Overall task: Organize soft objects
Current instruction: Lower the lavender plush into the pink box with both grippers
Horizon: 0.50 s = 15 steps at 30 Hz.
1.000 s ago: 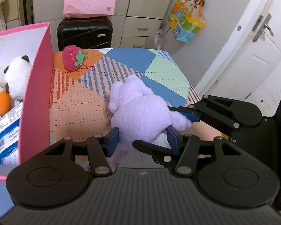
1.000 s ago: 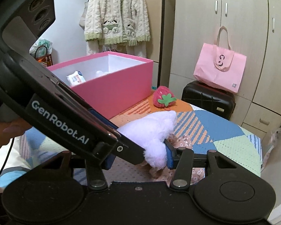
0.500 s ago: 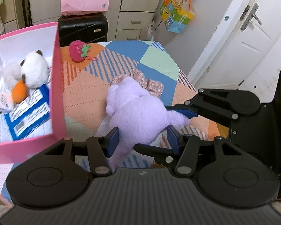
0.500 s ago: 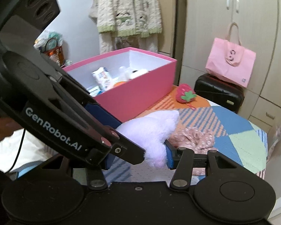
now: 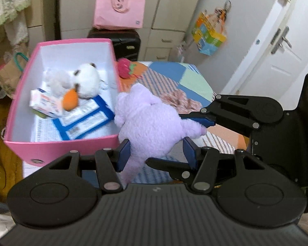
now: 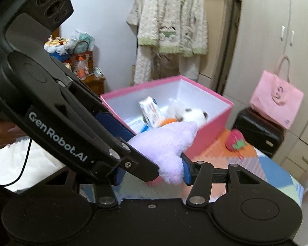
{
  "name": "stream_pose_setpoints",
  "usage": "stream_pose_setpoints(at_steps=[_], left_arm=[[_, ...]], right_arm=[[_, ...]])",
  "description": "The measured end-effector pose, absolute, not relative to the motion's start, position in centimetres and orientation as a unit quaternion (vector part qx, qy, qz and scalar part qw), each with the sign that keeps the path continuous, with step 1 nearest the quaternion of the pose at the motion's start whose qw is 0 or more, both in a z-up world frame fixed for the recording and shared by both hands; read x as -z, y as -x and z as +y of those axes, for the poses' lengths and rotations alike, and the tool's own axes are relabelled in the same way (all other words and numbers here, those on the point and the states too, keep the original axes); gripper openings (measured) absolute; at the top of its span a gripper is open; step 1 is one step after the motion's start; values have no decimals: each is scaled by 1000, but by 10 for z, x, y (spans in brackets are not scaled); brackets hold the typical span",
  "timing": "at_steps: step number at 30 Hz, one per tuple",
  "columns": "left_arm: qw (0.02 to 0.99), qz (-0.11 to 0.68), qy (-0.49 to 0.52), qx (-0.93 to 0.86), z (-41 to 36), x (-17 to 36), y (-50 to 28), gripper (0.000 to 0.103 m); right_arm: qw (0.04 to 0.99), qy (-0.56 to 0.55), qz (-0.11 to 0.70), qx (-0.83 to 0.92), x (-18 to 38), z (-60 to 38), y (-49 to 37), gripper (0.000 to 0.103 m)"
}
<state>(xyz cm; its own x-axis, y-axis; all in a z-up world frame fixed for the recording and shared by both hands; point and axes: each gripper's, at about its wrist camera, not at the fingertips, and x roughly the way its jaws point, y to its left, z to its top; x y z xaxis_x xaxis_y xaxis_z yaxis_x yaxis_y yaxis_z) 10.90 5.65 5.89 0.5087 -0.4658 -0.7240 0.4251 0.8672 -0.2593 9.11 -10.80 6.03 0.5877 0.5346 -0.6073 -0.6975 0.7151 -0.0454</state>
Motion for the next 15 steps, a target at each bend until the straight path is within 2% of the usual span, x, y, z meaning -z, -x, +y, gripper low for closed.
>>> stream_pose_setpoints(at_steps=[15], left_arm=[[902,374,48,212,123,-68,-185,54]], right_arm=[[882,102,271,-373,-62,-51,-186,58]])
